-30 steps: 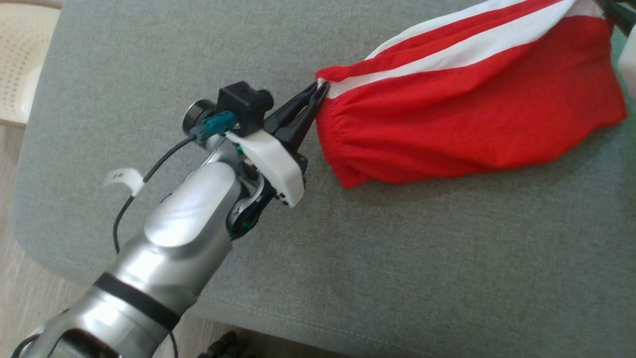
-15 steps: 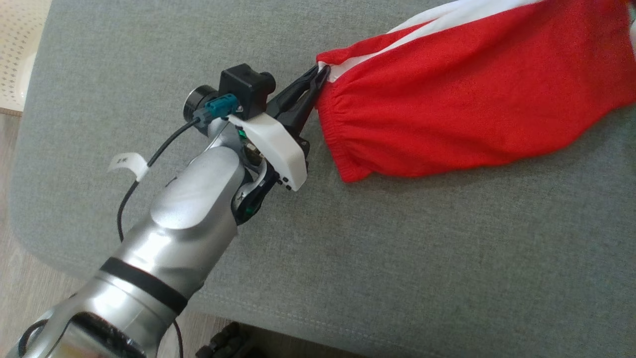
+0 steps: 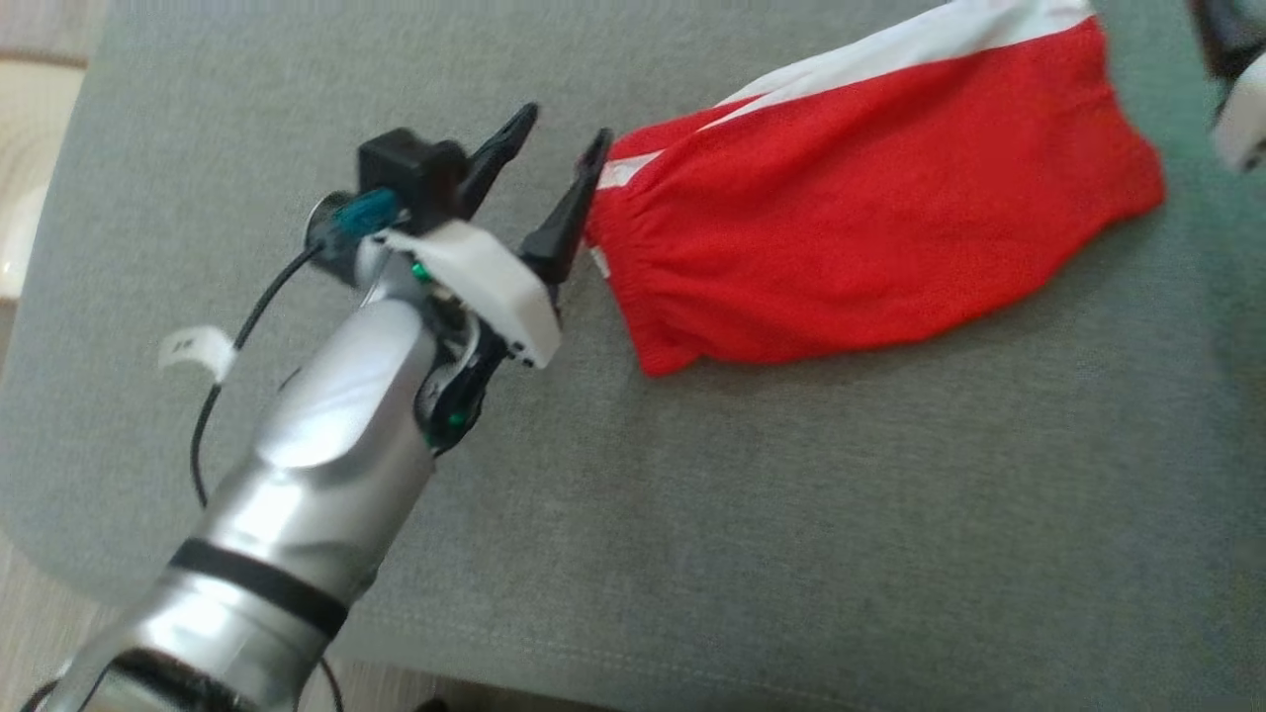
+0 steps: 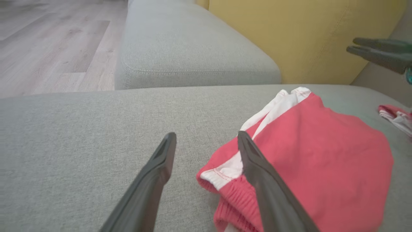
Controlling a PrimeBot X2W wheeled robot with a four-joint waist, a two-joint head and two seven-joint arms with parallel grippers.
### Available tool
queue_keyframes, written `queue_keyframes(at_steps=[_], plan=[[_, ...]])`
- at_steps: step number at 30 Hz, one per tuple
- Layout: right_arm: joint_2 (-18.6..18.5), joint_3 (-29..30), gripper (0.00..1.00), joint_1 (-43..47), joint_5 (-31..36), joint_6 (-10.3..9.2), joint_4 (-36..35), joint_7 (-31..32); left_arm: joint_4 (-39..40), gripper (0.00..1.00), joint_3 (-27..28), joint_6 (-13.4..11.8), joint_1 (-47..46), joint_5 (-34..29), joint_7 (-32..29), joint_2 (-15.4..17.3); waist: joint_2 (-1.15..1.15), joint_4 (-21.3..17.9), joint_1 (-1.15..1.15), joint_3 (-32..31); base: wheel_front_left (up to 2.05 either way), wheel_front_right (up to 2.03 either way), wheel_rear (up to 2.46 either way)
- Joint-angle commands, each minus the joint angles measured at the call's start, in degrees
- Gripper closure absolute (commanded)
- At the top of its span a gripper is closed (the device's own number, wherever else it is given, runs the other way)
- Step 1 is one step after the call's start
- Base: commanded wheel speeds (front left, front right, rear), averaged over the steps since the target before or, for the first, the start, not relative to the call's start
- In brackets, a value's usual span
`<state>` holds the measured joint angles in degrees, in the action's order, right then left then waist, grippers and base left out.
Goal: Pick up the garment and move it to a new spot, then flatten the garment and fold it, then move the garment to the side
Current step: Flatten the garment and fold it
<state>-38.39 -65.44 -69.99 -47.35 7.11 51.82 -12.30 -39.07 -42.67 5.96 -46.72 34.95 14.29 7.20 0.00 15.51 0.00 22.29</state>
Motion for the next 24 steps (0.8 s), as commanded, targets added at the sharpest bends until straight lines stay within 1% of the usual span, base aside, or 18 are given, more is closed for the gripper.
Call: queue_keyframes(at_steps=[1,5,8,12,15,19,20,21,24], plan=[[0.74,2.65,0.0,2.75,-1.77,0.37,0.43,-1.58,2.26,0.0,3.37,-0.58,0.81,0.16,0.7,2.58,0.0,-2.76,0.0,-3.16,0.0,0.0,0.0],[3.26,7.4,0.0,6.74,-0.81,0.37,-0.56,-2.61,5.65,0.0,7.96,-2.03,4.31,0.13,0.7,3.87,0.0,-5.56,0.0,-6.37,0.0,0.0,0.0],[3.92,14.73,0.0,10.33,1.48,0.37,-4.53,-2.67,8.63,0.0,11.06,-2.96,6.88,-0.17,0.7,4.4,0.0,-7.23,0.0,-8.37,0.0,0.0,0.0],[5.38,24.48,0.0,18.46,5.88,0.37,-10.38,-2.68,13.24,0.0,14.87,-4.49,10.62,-1.52,0.71,4.68,0.0,-9.03,0.0,-10.79,0.0,0.0,0.0],[7.43,31.49,0.0,25.5,9.56,0.37,-15.14,-2.69,16.87,0.0,17.77,-5.57,13.85,-2.63,0.71,4.17,0.0,-10.13,0.0,-12.41,0.0,0.0,0.0],[11.47,39.82,0.0,35.33,14.8,0.37,-21.46,-2.69,21.16,0.0,21.55,-6.51,18.86,-4.56,0.71,3.05,0.0,-11.41,0.0,-14.12,0.0,0.0,0.0],[12.53,41.65,0.0,37.69,16.36,0.37,-22.9,-2.69,22.09,0.0,22.59,-6.51,20.17,-4.85,0.71,2.6,0.0,-11.69,0.0,-14.5,0.0,0.0,0.0],[12.53,41.65,0.0,37.69,16.36,0.37,-22.9,-2.69,22.09,0.0,22.59,-6.51,20.17,-4.85,0.71,2.6,0.0,-11.69,0.0,-14.5,0.0,0.0,0.0],[16.47,47.0,0.0,44.4,19.92,0.37,-26.98,-2.69,24.86,0.0,25.88,-6.21,24.21,-6.37,0.71,1.26,0.0,-12.59,0.0,-15.6,0.0,0.0,0.0]])
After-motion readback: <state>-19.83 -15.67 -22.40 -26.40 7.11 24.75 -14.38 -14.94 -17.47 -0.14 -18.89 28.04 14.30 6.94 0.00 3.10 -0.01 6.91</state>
